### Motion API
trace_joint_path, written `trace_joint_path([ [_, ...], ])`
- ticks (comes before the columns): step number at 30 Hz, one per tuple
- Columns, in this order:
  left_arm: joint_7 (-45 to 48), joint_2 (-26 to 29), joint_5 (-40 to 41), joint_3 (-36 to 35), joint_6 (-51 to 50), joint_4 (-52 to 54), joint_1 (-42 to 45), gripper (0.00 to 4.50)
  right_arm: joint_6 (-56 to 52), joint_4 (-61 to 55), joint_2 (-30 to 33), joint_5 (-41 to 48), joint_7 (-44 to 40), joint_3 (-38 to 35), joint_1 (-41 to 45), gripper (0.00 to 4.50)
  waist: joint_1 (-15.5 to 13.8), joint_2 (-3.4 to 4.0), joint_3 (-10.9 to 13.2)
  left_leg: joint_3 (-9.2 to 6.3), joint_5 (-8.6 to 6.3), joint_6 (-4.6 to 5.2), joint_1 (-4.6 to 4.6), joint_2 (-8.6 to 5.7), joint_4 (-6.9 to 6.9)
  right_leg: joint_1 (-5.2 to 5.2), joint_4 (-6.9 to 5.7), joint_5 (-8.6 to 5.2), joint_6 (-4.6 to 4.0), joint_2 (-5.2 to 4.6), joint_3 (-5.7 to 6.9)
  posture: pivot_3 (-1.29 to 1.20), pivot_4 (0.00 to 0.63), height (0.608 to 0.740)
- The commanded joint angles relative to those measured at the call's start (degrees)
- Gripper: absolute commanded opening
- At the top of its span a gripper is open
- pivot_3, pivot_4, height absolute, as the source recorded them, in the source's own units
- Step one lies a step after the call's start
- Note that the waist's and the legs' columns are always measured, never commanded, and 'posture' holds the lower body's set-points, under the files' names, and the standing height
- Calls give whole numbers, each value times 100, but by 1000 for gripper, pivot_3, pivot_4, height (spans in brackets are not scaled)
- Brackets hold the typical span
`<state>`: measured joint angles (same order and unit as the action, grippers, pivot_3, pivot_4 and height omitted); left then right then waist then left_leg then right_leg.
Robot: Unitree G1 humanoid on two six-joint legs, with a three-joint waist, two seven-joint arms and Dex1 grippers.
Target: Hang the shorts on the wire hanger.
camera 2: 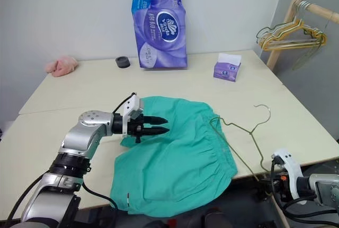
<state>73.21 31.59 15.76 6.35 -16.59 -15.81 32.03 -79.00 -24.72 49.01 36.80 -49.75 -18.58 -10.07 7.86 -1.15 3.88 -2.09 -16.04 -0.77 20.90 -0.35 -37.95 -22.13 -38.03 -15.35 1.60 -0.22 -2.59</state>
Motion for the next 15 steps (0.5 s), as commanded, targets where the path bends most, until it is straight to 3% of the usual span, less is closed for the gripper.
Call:
trace_joint_path([
  [1, -359, -89, 80, -298, 349, 179, -40, 1833, -51, -50, 117, 335, -99, -461, 74, 0, -4, 1, 0, 0, 0, 0, 0, 0, 0, 0, 0, 0, 0, 0, 0, -185, 53, 740],
  [8, -625, -132, 19, -354, 684, -23, -38, 1833, -94, 57, 180, 514, 17, -635, -82, 0, -32, -2, 1, 0, -1, 1, 0, 0, 0, 1, 0, 0, 0, 0, 0, -182, 54, 740],
  [11, -409, -39, 129, -252, 326, -17, -4, 1833, -116, 178, 115, 538, 125, -524, 46, 0, -29, -2, 1, 4, -1, 1, 0, -1, 0, 1, 1, 0, 0, 0, -2, -180, 53, 740],
  [15, -100, 167, 89, -97, 138, 231, -98, 2670, -179, 378, 90, 592, 202, -465, 145, 0, -12, -1, 2, 3, -1, 2, 0, 0, 3, -1, 1, 0, 0, 3, 0, -173, 53, 740],
])
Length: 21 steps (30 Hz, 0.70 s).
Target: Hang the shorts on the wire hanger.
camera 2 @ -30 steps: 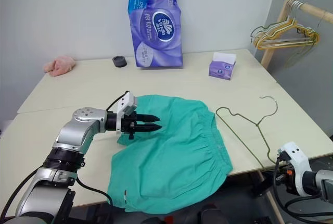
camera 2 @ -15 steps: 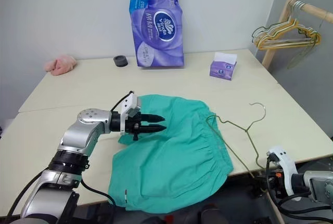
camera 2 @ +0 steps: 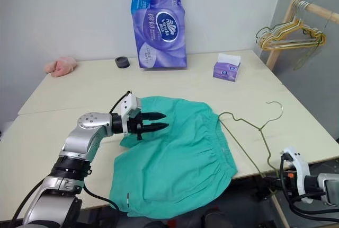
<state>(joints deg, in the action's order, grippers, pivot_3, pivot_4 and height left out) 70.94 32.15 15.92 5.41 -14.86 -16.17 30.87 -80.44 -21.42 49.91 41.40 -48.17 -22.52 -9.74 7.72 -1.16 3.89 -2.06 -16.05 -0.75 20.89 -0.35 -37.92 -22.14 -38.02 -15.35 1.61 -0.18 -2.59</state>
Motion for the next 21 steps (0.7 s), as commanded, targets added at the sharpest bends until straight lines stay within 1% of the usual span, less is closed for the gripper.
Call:
trace_joint_path([
  [1, 105, 118, 38, -4, 35, 273, 14, 2958, -25, 50, 32, 148, 37, -62, 95, 0, 2, 0, 0, 0, 0, 0, 0, 1, 0, 0, 1, 0, 0, 0, 0, -173, 53, 740],
  [6, 45, 126, -154, 48, 395, 260, -65, 4488, -46, -10, 123, 262, -22, -11, -10, 0, -17, 0, 0, 1, 0, 1, 0, 0, -1, 1, 1, 0, 0, -1, -3, -167, 50, 740],
  [13, 27, 117, -278, 111, 680, 89, -43, 4488, -91, -177, 283, 437, -133, 475, -48, 0, -66, 0, 0, 4, 0, 1, 0, 0, -2, 0, 1, 0, 0, -1, -5, -157, 46, 740],
  [21, 27, 155, -306, 34, 913, -143, -21, 4488, -15, 261, 328, 432, -221, 1071, 697, 0, -129, -1, 0, 14, -1, 1, -2, 0, -3, -2, 2, 1, 2, -1, -7, -150, 42, 740],
])
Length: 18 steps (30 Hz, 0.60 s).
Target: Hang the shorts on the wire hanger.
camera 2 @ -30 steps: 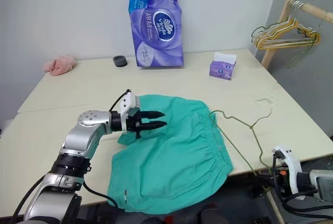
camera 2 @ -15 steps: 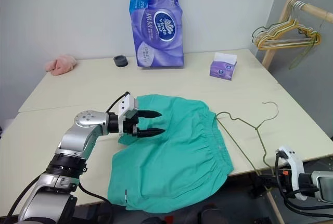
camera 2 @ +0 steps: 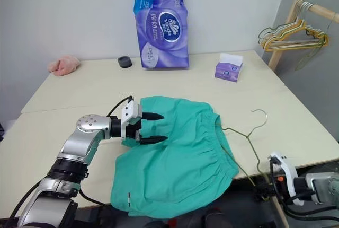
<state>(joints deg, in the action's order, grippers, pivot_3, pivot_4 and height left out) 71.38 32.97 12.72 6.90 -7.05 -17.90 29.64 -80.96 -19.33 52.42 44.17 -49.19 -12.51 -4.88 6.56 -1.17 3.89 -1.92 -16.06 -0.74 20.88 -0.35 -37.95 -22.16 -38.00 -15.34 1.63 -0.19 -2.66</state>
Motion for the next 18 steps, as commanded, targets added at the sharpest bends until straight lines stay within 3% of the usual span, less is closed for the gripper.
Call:
trace_joint_path([
  [1, -35, 75, 6, -125, 161, 10, 103, 4488, 53, 220, 30, 95, -103, 213, 423, 0, -18, 0, 0, -2, 0, 0, 0, 0, 0, 0, 1, 0, 0, 0, 0, -147, 41, 740],
  [11, -337, -7, 41, -229, 225, -27, 208, 4488, 92, 1471, -528, -160, 99, 959, 1782, 0, -57, 0, -1, -5, 0, 0, 3, 1, -1, -1, -1, 2, 1, -2, -1, -122, 31, 740],
  [18, -587, -1, 141, -388, 96, 0, 266, 4488, 118, 1505, -509, -98, 130, 647, 2376, 0, -85, 2, -1, -9, 0, 0, 6, 1, -1, -5, -3, 3, 1, -5, 2, -122, 29, 740],
])
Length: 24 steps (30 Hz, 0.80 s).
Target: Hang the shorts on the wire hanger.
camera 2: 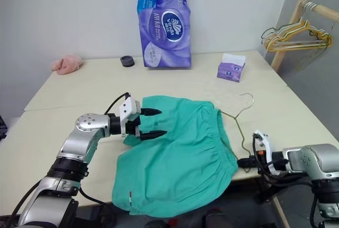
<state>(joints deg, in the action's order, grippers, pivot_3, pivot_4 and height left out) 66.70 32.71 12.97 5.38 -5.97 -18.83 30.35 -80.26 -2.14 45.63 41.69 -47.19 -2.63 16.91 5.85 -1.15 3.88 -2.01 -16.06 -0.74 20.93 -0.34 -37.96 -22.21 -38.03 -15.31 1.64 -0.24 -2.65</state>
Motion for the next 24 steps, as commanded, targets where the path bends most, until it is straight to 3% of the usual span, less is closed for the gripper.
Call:
trace_joint_path([
  [1, -137, 19, 143, -269, -40, 61, 226, 4488, -2, -286, 209, 202, -92, -393, 243, 0, -21, 0, 0, -1, 0, 0, 0, 0, 0, 0, 0, 0, 0, -1, 1, -129, 31, 740],
  [5, -156, -45, 349, -406, -350, -112, 454, 4488, 67, -659, 353, 260, -126, -444, 382, 0, -29, 0, 0, 0, 0, 0, 0, -1, -1, 1, -2, 1, 2, -1, 2, -139, 32, 740],
  [10, -398, -281, 690, -746, -721, -427, 1240, 4488, 192, -1050, 54, 314, 157, -517, 872, 0, -15, -2, 1, -1, 0, 0, 2, -2, -2, -1, -1, 2, 4, 0, 4, -157, 28, 740],
  [12, -369, -296, 744, -805, -823, -559, 1532, 4488, 464, -1305, 169, 132, 101, -238, 901, 0, -15, -2, 1, -4, 0, 0, 6, -1, -4, -2, 0, 2, 5, 0, 7, -157, 28, 740],
  [17, 264, -133, 729, -665, -862, -822, 2164, 4488, 810, -1746, 266, -5, 3, 205, 1047, 0, 49, 0, 0, -3, -2, 1, 7, -4, 0, -4, 2, 2, 5, -2, 6, -166, 21, 740],
  [24, 1457, 231, 38, -51, 183, -1623, 2912, 4488, 1448, -2059, 543, -459, -212, 919, 1163, 0, 97, 1, 0, 0, -2, 1, 5, -3, -1, -6, 1, 2, 5, 1, 12, -167, 21, 740],
])
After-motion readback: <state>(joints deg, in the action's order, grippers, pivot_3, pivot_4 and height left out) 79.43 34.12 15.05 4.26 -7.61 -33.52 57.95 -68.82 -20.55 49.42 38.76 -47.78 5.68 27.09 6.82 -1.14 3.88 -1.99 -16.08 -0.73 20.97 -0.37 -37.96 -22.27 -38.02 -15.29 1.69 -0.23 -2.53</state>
